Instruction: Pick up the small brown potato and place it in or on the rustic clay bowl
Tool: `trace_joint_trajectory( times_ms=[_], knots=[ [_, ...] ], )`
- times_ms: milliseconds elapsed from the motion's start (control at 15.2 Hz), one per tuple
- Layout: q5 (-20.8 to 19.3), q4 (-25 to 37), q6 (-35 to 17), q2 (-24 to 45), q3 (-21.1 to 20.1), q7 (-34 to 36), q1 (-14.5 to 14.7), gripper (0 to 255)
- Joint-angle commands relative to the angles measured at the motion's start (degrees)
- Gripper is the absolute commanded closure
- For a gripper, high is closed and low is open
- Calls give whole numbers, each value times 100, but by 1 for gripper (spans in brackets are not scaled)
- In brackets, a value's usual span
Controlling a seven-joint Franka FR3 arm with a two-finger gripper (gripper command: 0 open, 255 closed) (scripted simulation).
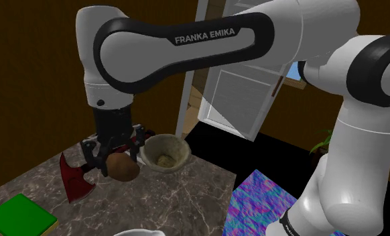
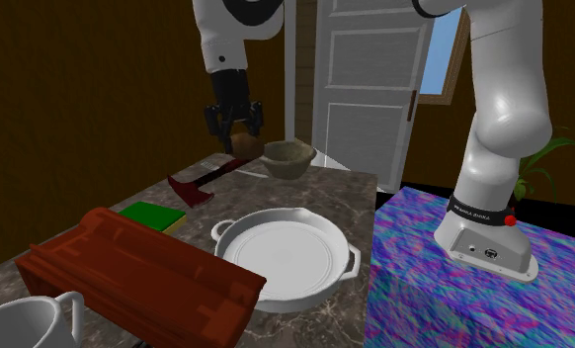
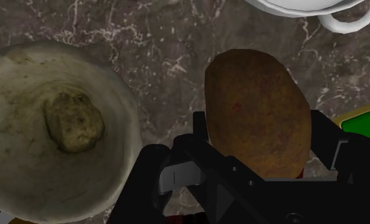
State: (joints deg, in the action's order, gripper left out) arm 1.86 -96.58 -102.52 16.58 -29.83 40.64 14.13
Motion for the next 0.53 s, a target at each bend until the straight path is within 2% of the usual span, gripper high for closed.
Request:
trace_joint_trajectory(
  times_ms=[0,462],
  knots=[
    [12,139,164,-28,-8,12,1,255],
    [42,594,675,-95,-28,55,7,255]
  ],
)
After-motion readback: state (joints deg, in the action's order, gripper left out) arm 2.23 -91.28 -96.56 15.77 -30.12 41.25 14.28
